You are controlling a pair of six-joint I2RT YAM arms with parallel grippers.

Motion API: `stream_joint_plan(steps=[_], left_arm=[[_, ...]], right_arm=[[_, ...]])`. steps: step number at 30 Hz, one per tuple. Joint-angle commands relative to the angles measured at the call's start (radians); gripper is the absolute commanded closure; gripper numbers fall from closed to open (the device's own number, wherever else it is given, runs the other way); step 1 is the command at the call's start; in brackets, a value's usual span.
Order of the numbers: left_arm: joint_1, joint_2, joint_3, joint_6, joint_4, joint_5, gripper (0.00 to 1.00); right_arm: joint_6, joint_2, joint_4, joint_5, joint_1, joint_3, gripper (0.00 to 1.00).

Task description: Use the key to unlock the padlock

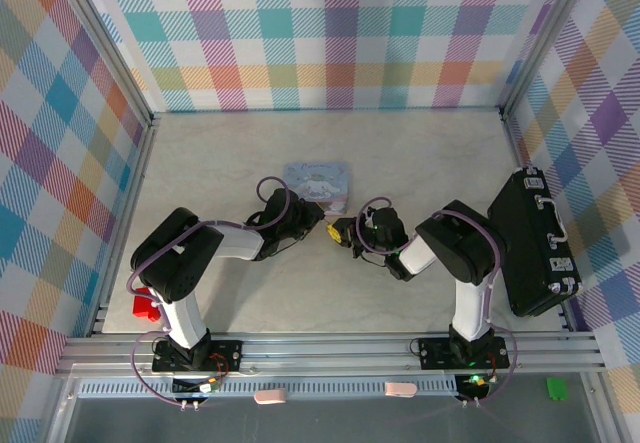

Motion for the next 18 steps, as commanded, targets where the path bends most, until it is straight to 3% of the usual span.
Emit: stream_joint_plan(steps=[1,18], left_arm=[[-0.060,-0.031,0.041,-0.021,0.061,0.226,1.00],[-0.086,-0.109,0.027,0.019,0.019,0.245,1.00]], right_arm=[[-0.043,-0.046,0.114,-0.142,0.077,0.046,1.00],[-0.079,0.003,0.127,-0.168,-0.033,0.020,1.00]])
